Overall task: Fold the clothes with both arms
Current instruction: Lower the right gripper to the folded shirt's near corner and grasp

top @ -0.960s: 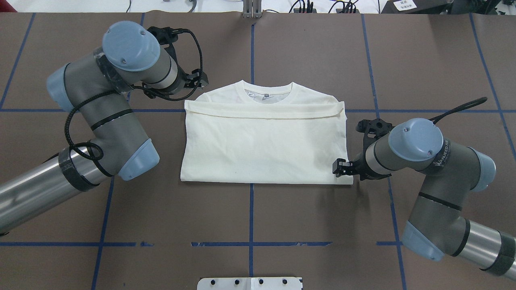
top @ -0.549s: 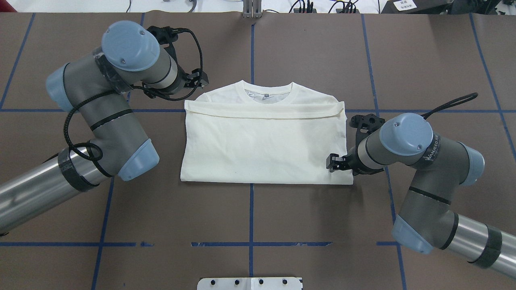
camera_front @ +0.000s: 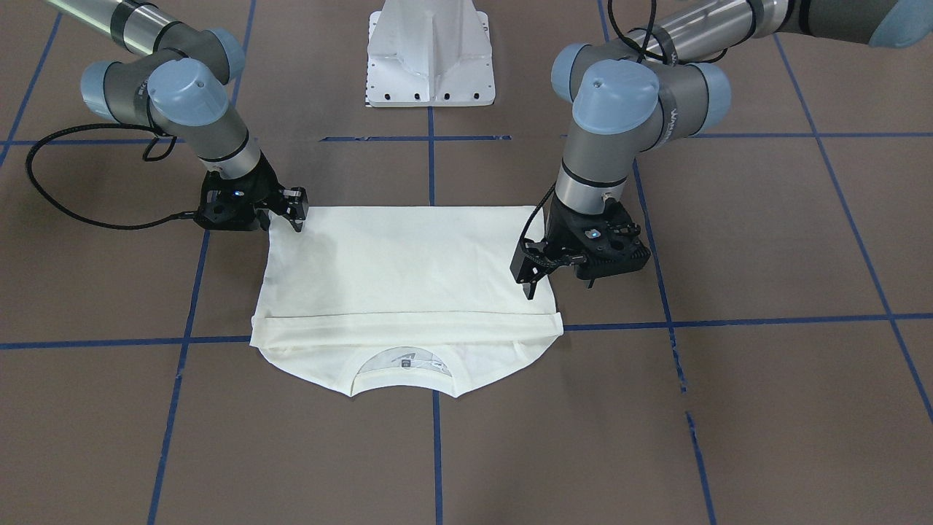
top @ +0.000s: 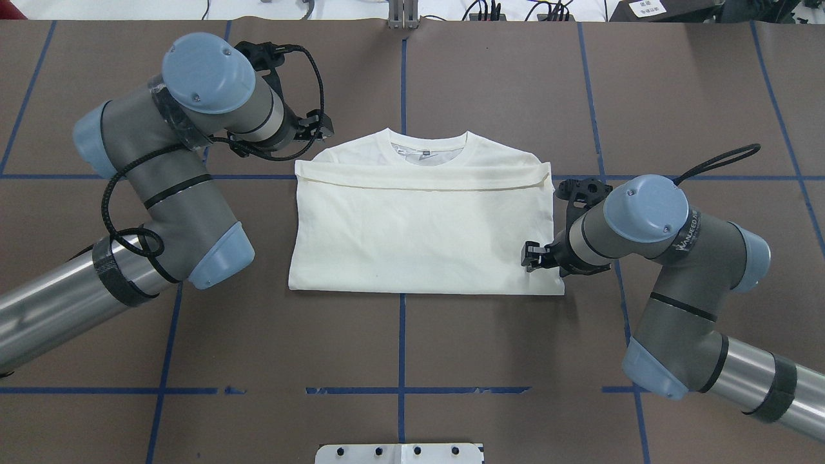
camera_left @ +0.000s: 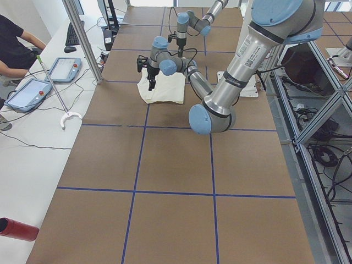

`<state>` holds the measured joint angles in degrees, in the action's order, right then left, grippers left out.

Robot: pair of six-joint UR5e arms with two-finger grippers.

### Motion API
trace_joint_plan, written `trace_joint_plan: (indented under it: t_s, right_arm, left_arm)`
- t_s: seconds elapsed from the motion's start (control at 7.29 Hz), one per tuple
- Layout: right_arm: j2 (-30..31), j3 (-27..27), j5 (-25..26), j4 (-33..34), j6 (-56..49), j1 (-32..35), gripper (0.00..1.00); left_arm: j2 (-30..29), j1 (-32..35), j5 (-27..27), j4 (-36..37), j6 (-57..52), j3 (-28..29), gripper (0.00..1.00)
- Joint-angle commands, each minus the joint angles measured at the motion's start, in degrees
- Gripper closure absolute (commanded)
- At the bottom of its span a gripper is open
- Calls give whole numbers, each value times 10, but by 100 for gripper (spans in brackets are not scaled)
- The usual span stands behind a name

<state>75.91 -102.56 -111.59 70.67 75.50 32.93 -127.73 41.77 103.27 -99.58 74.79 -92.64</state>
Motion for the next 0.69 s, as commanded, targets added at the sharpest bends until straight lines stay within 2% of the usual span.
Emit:
trace_joint_plan:
  t_s: [0.0, 0.55]
  right_arm:
    - [24, -18, 1, 0, 0, -1, 36]
    - [17, -12, 5, 1, 4, -10, 38]
  left_arm:
    - [0, 1, 0, 0, 1, -3, 0]
    - [7, 0, -1, 0, 2, -5, 0]
